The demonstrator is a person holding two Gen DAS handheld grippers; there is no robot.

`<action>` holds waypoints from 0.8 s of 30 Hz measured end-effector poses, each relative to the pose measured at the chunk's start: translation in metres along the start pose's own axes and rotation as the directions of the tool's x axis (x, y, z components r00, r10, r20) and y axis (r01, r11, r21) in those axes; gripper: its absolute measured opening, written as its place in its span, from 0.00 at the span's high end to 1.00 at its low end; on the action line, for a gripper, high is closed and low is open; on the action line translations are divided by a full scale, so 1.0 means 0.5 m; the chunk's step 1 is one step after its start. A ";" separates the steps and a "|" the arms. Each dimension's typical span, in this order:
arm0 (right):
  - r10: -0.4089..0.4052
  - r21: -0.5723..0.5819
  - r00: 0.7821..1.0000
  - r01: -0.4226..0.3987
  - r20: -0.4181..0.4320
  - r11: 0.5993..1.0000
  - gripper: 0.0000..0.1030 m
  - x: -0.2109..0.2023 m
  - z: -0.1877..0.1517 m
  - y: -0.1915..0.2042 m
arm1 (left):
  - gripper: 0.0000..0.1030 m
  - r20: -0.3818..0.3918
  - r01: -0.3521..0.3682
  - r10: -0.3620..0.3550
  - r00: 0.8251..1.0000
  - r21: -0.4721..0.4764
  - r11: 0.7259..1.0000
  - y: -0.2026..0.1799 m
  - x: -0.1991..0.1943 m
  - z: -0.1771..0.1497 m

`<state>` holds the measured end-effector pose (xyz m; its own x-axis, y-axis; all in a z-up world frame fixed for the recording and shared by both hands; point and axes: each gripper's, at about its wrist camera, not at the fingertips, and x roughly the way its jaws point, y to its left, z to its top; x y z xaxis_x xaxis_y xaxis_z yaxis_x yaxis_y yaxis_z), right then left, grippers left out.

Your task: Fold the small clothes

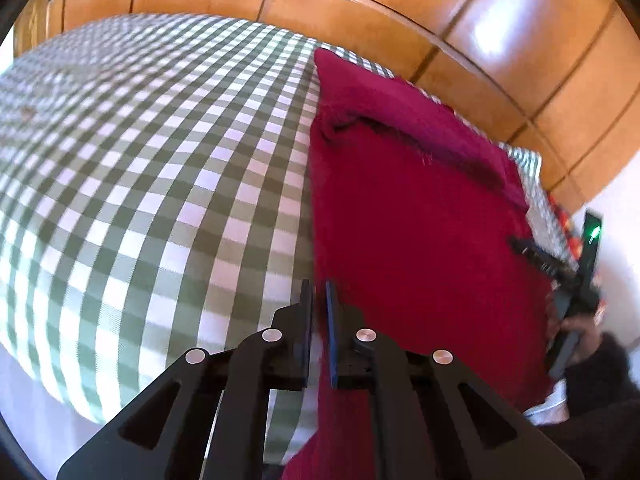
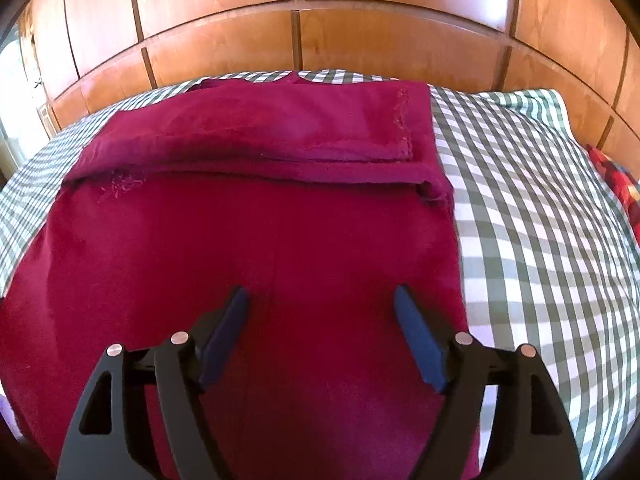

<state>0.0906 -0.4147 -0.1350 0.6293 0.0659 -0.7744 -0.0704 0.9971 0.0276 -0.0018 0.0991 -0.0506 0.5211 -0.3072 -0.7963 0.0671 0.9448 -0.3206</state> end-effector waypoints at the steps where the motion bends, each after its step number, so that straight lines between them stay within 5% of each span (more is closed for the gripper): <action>1: 0.001 0.004 1.000 -0.001 0.000 1.000 0.24 -0.007 -0.004 -0.002 | 0.96 0.006 -0.028 0.028 1.000 0.021 0.999 -0.007 -0.002 -0.004; 5: -0.002 0.018 1.000 0.002 0.002 1.000 0.22 -0.043 -0.028 -0.023 | 0.96 0.034 -0.105 0.103 0.994 0.076 0.992 -0.035 -0.011 -0.008; 8: -0.009 0.025 1.000 0.009 0.001 1.000 0.22 -0.075 -0.053 -0.046 | 0.79 0.055 -0.163 0.158 0.986 0.103 0.981 -0.049 -0.013 -0.010; 14: -0.032 0.104 0.999 0.035 -0.028 0.994 0.20 -0.123 -0.093 -0.106 | 0.78 0.070 -0.172 0.165 0.984 0.111 0.979 -0.050 -0.017 -0.011; 18: 0.018 0.192 0.996 -0.001 -0.082 0.981 0.22 -0.141 -0.132 -0.148 | 0.78 0.069 -0.180 0.173 0.983 0.118 0.977 -0.053 -0.016 -0.015; 24: 0.073 0.179 0.991 -0.053 -0.110 0.982 0.29 -0.176 -0.176 -0.142 | 0.78 0.053 -0.186 0.181 0.982 0.118 0.975 -0.050 -0.020 -0.037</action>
<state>-0.0280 -0.4949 -0.1246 0.5337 0.1340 -0.8350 0.0364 0.9828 0.1810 -0.0244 0.0763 -0.0439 0.5691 -0.1243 -0.8128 0.0684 0.9922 -0.1038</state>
